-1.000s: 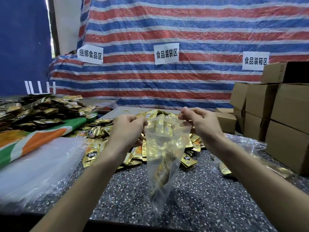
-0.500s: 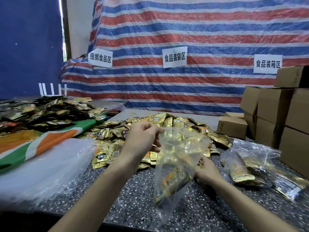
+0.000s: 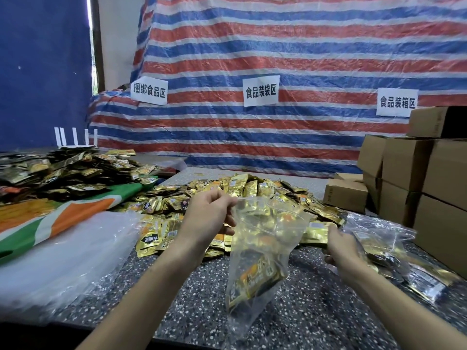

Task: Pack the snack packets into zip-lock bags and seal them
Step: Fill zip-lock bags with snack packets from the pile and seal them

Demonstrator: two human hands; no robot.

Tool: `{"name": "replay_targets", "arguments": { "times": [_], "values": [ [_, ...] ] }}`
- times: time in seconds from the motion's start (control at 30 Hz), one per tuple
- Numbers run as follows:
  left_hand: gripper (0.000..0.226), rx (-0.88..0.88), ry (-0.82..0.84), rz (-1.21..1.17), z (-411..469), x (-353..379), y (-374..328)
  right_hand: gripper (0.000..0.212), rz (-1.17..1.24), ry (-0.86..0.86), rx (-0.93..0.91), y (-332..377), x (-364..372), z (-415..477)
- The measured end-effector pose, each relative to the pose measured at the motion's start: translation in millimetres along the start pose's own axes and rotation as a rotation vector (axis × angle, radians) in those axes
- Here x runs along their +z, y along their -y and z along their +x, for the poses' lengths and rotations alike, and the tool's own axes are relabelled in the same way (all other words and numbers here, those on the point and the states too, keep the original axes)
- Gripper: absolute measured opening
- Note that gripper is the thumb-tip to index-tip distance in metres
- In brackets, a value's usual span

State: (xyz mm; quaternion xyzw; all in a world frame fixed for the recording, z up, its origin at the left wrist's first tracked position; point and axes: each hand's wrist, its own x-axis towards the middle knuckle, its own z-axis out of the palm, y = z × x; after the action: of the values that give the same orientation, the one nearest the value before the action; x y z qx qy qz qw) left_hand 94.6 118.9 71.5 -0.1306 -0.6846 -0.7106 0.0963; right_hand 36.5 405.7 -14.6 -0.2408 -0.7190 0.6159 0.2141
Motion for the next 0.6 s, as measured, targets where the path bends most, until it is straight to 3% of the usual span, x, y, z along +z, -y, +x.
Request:
{"name": "replay_targets", "arguments": {
  "times": [0.1, 0.2, 0.3, 0.4, 0.5, 0.6],
  "values": [
    [0.024, -0.004, -0.002, 0.009, 0, -1, -2, 0.030, 0.399, 0.097, 0.178, 19, -17, 2],
    [0.023, 0.001, 0.005, 0.011, 0, 0, -4, 0.030, 0.796, 0.302, 0.279, 50, -33, -9],
    [0.025, 0.004, 0.004, 0.011, -1, 2, -5, 0.033, 0.952, 0.537, 0.310, 84, -44, -25],
    [0.034, 0.002, -0.001, 0.005, -2, 4, -5, 0.031, 0.806, 0.682, 0.211, 112, -51, -47],
    [0.039, -0.003, -0.007, -0.012, -3, 5, -5, 0.025, 0.485, 0.646, 0.063, 126, -49, -68],
    [0.027, -0.006, -0.002, -0.007, -3, 8, -5, 0.019, 0.218, 0.619, -0.051, 127, -40, -80]
  ]
}}
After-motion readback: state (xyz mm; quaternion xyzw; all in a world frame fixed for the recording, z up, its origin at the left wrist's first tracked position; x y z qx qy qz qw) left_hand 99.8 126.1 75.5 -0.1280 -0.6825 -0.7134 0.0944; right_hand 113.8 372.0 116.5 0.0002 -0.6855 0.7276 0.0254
